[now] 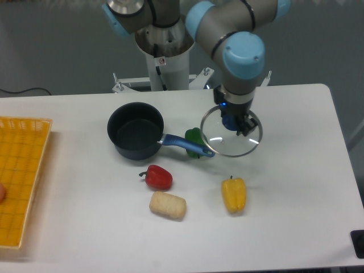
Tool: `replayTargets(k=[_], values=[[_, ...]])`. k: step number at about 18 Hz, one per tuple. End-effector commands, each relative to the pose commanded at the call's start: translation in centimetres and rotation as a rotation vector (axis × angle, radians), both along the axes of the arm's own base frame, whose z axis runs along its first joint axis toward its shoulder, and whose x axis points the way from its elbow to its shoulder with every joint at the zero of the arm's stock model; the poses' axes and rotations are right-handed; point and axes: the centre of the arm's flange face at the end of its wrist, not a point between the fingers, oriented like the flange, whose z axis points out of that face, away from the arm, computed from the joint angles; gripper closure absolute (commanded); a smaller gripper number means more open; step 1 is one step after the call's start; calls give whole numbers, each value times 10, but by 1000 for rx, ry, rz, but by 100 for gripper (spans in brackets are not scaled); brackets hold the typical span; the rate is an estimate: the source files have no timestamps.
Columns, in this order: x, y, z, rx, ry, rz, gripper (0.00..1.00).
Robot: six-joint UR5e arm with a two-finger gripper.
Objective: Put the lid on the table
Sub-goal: 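Lower the held glass lid onto the table beside the green pepper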
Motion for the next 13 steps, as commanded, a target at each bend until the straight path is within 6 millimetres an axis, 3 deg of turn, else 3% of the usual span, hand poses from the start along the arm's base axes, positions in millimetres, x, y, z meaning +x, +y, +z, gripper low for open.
replayTargets(k=[4, 8, 13], values=[[-24, -15, -20, -26, 2, 0, 42], [-42, -12, -54, -47, 11, -19, 42], [-62, -12, -82, -43, 25, -8, 42]])
